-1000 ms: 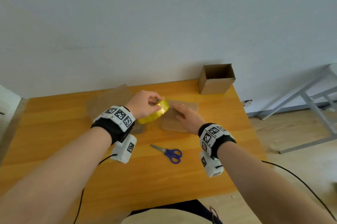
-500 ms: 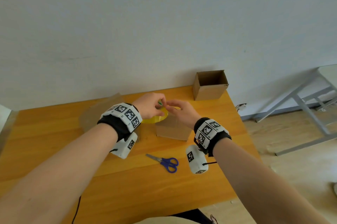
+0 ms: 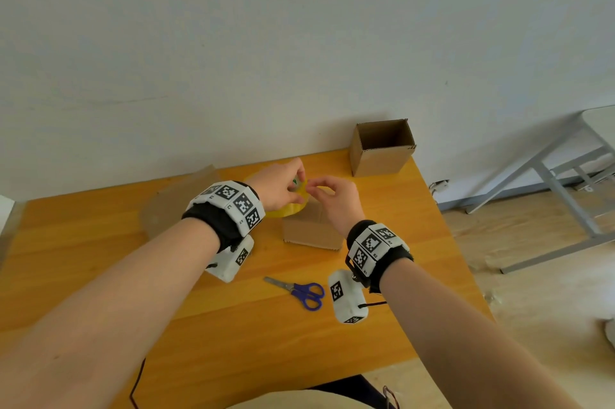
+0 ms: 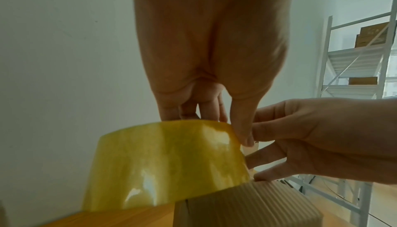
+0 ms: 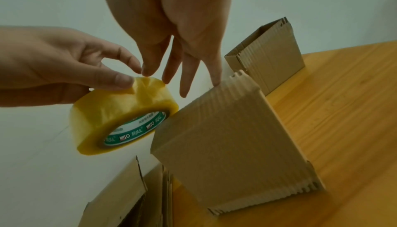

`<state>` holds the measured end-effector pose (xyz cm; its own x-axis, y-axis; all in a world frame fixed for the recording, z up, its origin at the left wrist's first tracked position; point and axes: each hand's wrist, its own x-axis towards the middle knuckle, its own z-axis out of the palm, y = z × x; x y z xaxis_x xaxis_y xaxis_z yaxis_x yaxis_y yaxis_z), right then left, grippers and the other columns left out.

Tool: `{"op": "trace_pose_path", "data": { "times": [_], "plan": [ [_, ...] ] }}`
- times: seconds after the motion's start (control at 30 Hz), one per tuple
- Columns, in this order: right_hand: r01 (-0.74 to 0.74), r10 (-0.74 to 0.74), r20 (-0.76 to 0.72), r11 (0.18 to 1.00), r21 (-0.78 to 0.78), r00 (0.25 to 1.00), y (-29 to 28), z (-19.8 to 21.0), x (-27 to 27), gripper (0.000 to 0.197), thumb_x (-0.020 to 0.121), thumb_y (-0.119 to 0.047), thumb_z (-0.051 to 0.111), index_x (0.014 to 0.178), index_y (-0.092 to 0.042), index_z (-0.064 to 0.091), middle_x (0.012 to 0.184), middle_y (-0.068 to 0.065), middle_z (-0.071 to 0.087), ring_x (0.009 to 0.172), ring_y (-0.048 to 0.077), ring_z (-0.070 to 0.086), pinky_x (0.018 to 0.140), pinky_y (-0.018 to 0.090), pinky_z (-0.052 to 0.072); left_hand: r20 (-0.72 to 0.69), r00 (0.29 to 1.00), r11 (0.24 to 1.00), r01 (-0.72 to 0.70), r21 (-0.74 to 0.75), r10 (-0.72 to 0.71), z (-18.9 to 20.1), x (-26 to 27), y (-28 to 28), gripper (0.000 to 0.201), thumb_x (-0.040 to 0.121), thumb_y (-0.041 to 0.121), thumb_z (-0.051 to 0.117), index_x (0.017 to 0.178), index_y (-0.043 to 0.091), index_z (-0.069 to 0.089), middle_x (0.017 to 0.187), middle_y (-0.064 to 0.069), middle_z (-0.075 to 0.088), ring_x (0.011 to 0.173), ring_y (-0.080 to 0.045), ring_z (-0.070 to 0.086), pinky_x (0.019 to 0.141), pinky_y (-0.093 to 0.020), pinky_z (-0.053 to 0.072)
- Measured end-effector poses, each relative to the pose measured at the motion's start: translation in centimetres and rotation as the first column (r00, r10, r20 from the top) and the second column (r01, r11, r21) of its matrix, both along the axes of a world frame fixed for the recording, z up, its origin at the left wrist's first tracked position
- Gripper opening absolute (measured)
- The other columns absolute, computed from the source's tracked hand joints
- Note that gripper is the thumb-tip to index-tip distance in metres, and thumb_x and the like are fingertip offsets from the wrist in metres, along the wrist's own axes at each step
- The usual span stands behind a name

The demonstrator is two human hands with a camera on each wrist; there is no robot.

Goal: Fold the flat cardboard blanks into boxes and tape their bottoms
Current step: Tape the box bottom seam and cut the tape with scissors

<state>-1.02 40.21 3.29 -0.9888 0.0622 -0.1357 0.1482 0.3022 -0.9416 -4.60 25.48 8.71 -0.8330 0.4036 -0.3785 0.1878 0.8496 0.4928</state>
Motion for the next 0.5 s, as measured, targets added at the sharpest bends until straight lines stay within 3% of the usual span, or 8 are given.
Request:
{"op": "trace_pose_path", "data": {
  "times": [0.13,0.23,0.33,0.4,0.5],
  "plan": [
    [0.008,-0.012,0.054,0.998,0.066,0.998,0.7,-1.0,0.3,0.021,0.091,-0.012,0.060,0.111,-0.014,0.064,0.115,0.003,0.063,0.102,0.014,0.056,0.076,0.017,0.044,0.016,0.999,0.997,-0.030,0.065,0.029,0.4,-0.3,-0.5,0.030,0.086,0.020,0.066,0.114,0.019,0.054,0.123,-0.012,0.061,0.118,-0.021,0.056,0.097,-0.042,0.047],
    [-0.119,0.103,0.087,0.969,0.218,0.991,1.6,-2.4,1.0,0.043,0.090,-0.006,0.059,0.132,-0.015,0.053,0.134,0.004,0.054,0.123,0.019,0.050,0.100,0.027,0.042,0.022,0.999,0.995,-0.034,0.094,0.032,0.8,-0.6,-1.0,0.025,0.087,0.018,0.065,0.111,0.019,0.059,0.124,-0.010,0.061,0.118,-0.020,0.056,0.098,-0.040,0.047],
    [-0.263,0.249,0.087,0.880,0.395,0.964,1.9,-3.3,1.8,0.041,0.094,-0.005,0.051,0.134,-0.014,0.053,0.146,-0.001,0.043,0.133,0.019,0.039,0.109,0.026,0.027,0.031,0.999,0.994,-0.023,0.105,0.020,1.1,-0.5,-1.2,0.024,0.087,0.017,0.065,0.111,0.016,0.062,0.124,-0.007,0.062,0.116,-0.019,0.058,0.098,-0.037,0.047],
    [-0.321,0.330,0.067,0.820,0.473,0.941,1.8,-3.6,2.1,0.038,0.097,-0.005,0.045,0.133,-0.013,0.054,0.150,-0.001,0.038,0.137,0.019,0.034,0.110,0.023,0.024,0.049,0.999,0.992,-0.020,0.128,0.014,1.3,-0.4,-1.1,0.024,0.087,0.016,0.065,0.110,0.016,0.063,0.122,-0.007,0.063,0.115,-0.019,0.059,0.097,-0.035,0.048],
    [-0.328,0.355,0.040,0.810,0.487,0.934,2.0,-3.8,2.2,0.036,0.097,-0.005,0.045,0.131,-0.012,0.057,0.149,0.000,0.039,0.137,0.020,0.035,0.109,0.023,0.024,0.083,0.996,0.987,0.011,0.159,-0.024,2.1,-0.3,-0.5,0.023,0.087,0.017,0.065,0.109,0.016,0.062,0.112,-0.012,0.067,0.104,-0.021,0.064,0.093,-0.036,0.050]
  ]
}}
